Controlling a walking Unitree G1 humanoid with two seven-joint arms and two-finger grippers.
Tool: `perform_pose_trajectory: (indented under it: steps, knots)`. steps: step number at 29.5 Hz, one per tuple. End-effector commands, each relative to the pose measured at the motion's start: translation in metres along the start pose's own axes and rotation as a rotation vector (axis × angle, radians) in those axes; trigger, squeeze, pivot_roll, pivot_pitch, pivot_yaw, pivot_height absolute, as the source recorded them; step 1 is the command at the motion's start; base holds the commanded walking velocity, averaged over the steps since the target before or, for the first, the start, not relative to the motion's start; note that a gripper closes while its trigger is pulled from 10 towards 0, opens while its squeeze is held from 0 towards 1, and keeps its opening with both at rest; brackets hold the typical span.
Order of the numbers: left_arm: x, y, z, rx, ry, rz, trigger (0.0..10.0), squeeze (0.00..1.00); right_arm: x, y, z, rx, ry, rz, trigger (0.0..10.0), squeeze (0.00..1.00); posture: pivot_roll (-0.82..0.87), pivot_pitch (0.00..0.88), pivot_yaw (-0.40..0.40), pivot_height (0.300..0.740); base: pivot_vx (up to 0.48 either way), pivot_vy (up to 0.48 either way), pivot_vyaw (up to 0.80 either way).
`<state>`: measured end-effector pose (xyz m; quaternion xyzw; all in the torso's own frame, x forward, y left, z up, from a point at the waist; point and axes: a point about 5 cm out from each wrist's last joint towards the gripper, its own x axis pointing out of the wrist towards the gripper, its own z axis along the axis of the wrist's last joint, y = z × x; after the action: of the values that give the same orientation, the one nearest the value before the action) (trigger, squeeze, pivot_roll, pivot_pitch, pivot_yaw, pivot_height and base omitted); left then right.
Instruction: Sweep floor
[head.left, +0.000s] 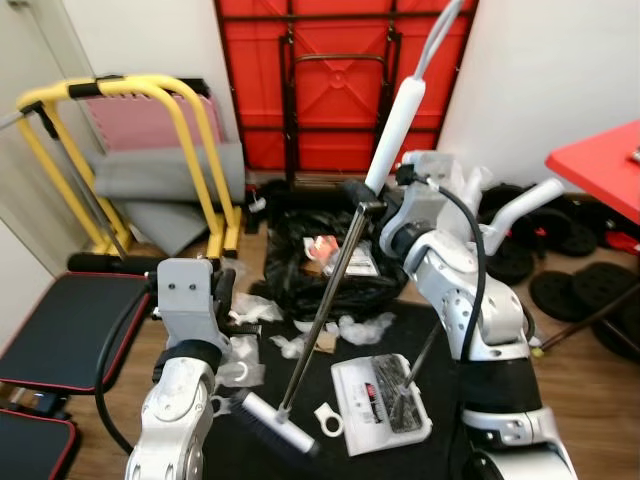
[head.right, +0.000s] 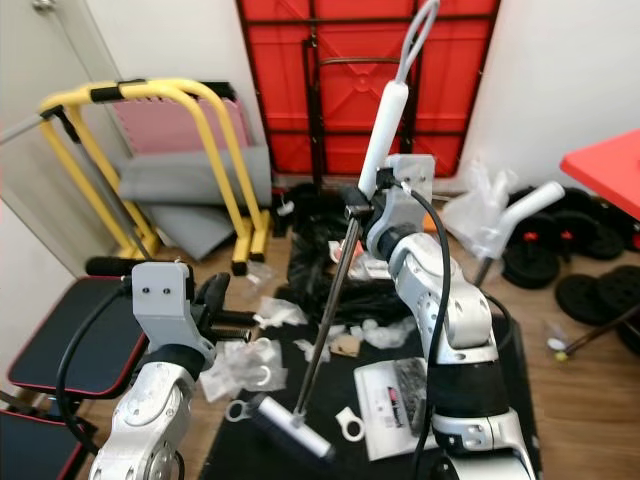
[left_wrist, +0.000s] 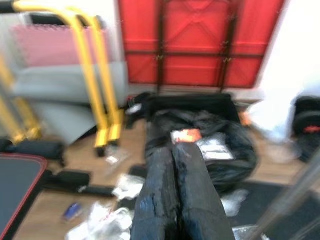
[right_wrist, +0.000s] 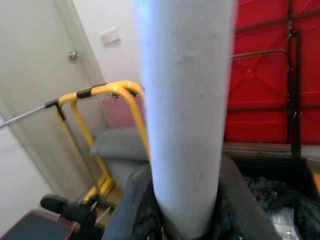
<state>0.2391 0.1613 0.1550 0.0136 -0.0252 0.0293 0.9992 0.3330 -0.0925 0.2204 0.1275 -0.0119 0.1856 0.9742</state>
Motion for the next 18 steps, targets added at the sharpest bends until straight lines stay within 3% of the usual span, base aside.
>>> perform_pose_trajectory:
  steps: [1,18]
  knots:
    - [-0.0009,-0.0015,-0.0012,-0.002,0.009,-0.005,10.0,0.00,-0.0008,-0.0010,0.0103,-0.003,-0.052,-0.005,10.0,0.00,-0.10,0.100,-0.042,0.740,0.000,-0.277,0.00]
    - [-0.0043,-0.0057,-0.0064,-0.034,0.047,-0.014,10.0,0.00,0.0013,-0.0007,0.0094,0.029,-0.082,-0.045,10.0,0.00,-0.10,0.111,-0.037,0.740,0.000,-0.033,0.00]
